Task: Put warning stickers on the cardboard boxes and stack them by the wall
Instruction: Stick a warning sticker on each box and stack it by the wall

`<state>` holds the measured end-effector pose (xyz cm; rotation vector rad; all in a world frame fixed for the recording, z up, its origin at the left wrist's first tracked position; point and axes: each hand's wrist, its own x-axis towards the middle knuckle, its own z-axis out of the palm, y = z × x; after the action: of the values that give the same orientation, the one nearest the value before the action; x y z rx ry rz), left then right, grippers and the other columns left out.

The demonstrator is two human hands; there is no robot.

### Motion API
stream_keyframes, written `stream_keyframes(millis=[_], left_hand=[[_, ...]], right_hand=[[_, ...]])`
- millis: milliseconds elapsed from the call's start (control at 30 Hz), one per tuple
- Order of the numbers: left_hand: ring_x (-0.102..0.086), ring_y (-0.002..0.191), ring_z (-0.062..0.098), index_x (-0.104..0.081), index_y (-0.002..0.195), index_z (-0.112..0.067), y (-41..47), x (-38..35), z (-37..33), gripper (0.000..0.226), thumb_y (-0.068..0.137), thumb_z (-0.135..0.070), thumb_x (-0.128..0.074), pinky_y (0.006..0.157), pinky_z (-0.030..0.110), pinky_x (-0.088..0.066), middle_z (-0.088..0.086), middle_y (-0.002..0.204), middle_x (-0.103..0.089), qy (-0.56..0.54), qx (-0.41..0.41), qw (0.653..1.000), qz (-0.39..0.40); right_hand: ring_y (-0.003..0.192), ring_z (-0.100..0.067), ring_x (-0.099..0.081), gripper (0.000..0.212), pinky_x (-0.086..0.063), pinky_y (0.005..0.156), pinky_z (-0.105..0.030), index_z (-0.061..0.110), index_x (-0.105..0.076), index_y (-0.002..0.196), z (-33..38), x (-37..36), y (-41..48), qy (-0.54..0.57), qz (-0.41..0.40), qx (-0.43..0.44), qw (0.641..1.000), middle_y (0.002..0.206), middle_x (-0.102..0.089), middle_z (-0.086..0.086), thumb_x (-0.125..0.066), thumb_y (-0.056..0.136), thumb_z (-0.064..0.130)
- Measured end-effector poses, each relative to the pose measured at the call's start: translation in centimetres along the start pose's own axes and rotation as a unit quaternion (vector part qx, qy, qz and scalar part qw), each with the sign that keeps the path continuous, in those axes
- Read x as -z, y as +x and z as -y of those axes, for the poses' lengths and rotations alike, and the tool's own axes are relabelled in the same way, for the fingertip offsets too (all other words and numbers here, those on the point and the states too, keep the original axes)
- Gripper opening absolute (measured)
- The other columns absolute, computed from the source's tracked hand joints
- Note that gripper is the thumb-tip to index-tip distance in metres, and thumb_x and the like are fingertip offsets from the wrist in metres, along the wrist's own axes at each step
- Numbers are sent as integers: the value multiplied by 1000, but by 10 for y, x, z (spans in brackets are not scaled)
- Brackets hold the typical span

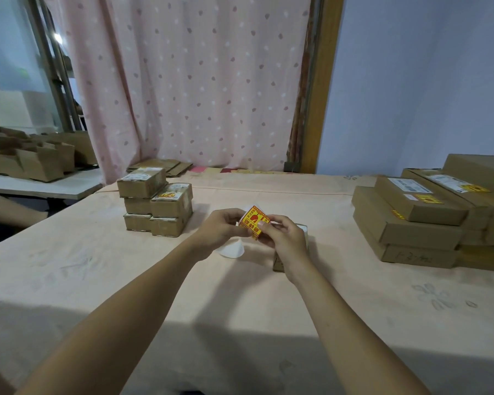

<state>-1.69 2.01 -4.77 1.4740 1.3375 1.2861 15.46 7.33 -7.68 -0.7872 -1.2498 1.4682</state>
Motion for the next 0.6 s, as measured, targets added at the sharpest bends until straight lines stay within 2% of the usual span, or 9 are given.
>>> stream_keyframes(millis=[133, 200, 267, 333, 400, 500, 533, 600], left_hand=[[-43, 75, 9, -76, 97, -13, -2, 4, 7, 20, 80, -3, -80, 65, 21, -35, -11, 78, -65, 39, -9, 999, -4], [-49, 74, 8, -77, 96, -10, -4, 4, 7, 16, 81, -4, -80, 66, 17, -39, -6, 79, -69, 25, -11, 1000, -8], [-59, 79, 10, -77, 95, -6, -4, 4, 7, 15, 81, -5, -81, 73, 17, -45, 6, 88, -75, 25, -16, 999, -20], [-66, 83, 15, -77, 94, -4, -3, 3, 7, 15, 79, -4, -81, 79, 23, -49, 12, 93, -77, 27, -19, 999, -39], [-67, 83, 17, -78, 92, -4, -3, 3, 8, 14, 78, -2, -82, 80, 29, -51, 15, 92, -77, 38, -23, 997, -60], [-58, 70, 8, -79, 88, -9, -4, -1, 6, 12, 78, -3, -82, 70, 22, -46, 6, 80, -74, 73, -50, 993, -84], [-54, 66, 6, -80, 86, -13, -5, -3, 5, 13, 78, -3, -81, 67, 18, -43, 4, 75, -72, 81, -62, 991, -89], [-48, 68, 6, -81, 84, -21, -4, -3, 6, 16, 77, -6, -81, 64, 20, -39, 4, 72, -69, 111, -85, 985, -99]], right_hand=[[96, -29, -75, 27, -61, 78, -33, 2, -69, 111, 4, 3, 1, 47, 6, -54, 997, 104, -77, -16, -77, 90, 18], [94, -27, -75, 26, -60, 74, -31, 3, -70, 110, 5, 4, 1, 55, 16, -72, 996, 104, -77, -16, -74, 92, 22], [88, -23, -75, 28, -59, 71, -29, 8, -71, 112, 5, 4, 0, -2, 20, -74, 997, 106, -77, -13, -72, 94, 29], [88, -20, -73, 30, -53, 70, -22, 19, -70, 117, 3, 4, 0, -177, -15, -15, 984, 111, -73, -1, -70, 95, 38], [97, -13, -65, 31, -45, 72, -17, 28, -66, 124, 0, 2, 1, -319, -47, 91, 942, 119, -61, 9, -69, 95, 38], [106, -11, -57, 28, -46, 86, -27, 28, -68, 120, -4, -5, 3, -369, 5, 209, 905, 119, -59, 12, -70, 93, 33], [107, -11, -55, 27, -45, 90, -29, 28, -70, 117, -5, -7, 3, -392, 21, 233, 890, 117, -62, 13, -71, 91, 34], [105, -10, -54, 26, -44, 89, -28, 28, -71, 112, -7, -9, 3, -410, 25, 248, 878, 111, -65, 16, -75, 87, 36]])
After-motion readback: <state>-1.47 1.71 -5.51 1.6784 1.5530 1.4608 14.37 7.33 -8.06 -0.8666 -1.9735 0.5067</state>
